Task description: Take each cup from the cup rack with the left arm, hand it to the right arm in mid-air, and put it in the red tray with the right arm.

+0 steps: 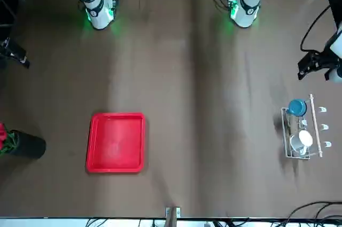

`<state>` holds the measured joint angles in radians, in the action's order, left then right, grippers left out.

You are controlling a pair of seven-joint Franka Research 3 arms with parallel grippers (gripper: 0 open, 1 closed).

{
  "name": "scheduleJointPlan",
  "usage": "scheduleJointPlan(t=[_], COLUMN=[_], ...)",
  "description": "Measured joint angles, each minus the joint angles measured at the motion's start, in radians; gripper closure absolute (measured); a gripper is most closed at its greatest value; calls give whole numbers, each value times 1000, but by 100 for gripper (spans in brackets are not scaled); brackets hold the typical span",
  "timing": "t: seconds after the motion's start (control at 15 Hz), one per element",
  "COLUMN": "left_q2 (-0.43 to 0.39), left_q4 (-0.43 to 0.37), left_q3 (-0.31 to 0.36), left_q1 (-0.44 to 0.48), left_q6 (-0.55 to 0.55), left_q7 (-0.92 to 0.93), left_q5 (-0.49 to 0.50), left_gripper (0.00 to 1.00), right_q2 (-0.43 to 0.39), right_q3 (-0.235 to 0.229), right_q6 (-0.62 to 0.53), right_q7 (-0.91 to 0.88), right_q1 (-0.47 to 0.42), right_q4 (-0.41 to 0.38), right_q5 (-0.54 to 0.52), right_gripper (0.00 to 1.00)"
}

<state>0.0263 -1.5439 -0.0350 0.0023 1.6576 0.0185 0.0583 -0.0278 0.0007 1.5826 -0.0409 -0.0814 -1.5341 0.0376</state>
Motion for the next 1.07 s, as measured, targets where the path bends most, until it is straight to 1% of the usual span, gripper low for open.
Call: scheduleJointPlan(t=[0.33, 0.6, 0.8, 0.87, 1.07], left_q2=[5, 51, 122, 156, 258], left_q4=[2, -12, -33, -36, -39], left_q3=[2, 2, 4, 5, 5], left_q1=[7, 7, 10, 13, 24], left_q6=[-2, -18, -19, -16, 7], left_q7=[0, 2, 3, 8, 45], left_q5=[0, 0, 4, 24, 126], left_gripper=[0, 0, 0, 0, 0], right_q2=[0, 0, 0, 0, 0], right_q3=[-2, -5, -4, -4, -3], right_q6=[21, 31, 47, 56, 67], right_q7=[1, 1, 1, 1, 1], right_q1=[-3, -3, -2, -2, -2], right_q4=[-1, -5, -5, -5, -5], right_q5=[-2, -2, -2, -2, -2], right_gripper=[0, 0, 0, 0, 0])
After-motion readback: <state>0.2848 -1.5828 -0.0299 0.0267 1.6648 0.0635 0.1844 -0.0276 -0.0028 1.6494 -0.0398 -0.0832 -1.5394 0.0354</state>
